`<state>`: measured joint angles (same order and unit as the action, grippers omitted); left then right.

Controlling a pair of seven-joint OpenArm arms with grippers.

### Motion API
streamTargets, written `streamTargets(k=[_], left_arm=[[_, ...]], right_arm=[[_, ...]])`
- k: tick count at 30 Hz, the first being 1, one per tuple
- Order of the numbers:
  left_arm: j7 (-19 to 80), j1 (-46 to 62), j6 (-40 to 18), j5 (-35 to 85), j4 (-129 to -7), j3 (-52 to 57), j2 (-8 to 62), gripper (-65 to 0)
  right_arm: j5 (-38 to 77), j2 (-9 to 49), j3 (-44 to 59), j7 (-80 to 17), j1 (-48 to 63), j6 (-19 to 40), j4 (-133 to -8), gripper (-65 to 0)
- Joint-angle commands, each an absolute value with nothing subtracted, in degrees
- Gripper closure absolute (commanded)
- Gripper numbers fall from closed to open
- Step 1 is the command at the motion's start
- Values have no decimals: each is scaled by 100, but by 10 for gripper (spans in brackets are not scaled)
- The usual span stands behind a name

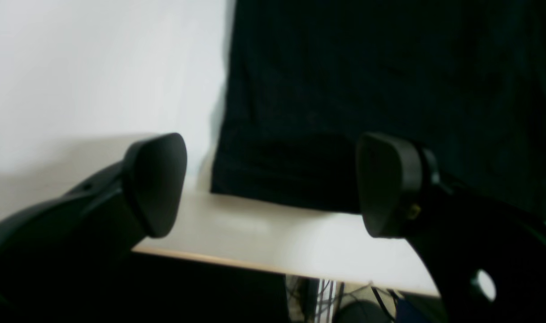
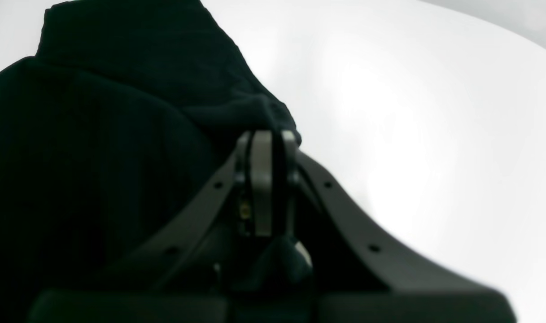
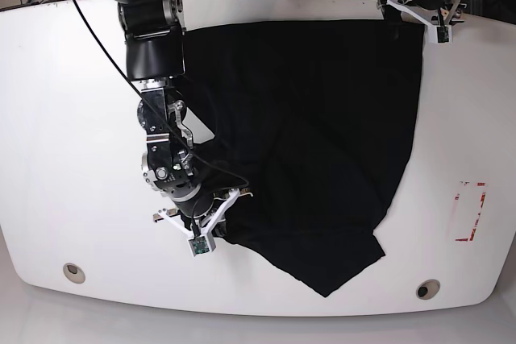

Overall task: Layout the t-shirt on the table in an organized manner, then fold the t-shirt properly
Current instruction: 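Lower the left gripper and pinch the t-shirt's opposite corner, then lift the t-shirt with both grippers and stretch it between them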

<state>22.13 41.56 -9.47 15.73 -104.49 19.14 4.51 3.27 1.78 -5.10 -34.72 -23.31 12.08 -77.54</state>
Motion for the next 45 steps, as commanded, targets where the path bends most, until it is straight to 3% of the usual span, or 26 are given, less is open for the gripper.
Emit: streamTargets(k=[1, 11, 16, 20, 24, 34, 45], left_arm=[[2185, 4207, -954, 1622, -10457, 1930, 488, -556], [2185, 4312, -954, 1631, -10475, 1851, 462, -531], [2185, 4312, -954, 1631, -10475, 1763, 470, -360], [2202, 4286, -954, 1631, -10457, 1692, 462, -149], [2431, 4268, -954, 1604, -10448, 1358, 514, -51], [2835, 4048, -1007, 1640, -10492, 1103, 637, 0], [2818, 4048, -1912, 1640, -10914, 1640, 611, 0]], right_arm=[[365, 198, -497, -3292, -2519, 1226, -7881, 0], [365, 198, -497, -3284, -2519, 1226, -7881, 0], [365, 189, -497, -3284, -2519, 1226, -7881, 0], [365, 180, -497, -3284, -2519, 1226, -7881, 0], [365, 180, -497, -3275, -2519, 1226, -7890, 0], [374, 180, -374, -2967, -2308, 1226, -8119, 0], [356, 189, -303, -2958, -2132, 1226, -8462, 0]])
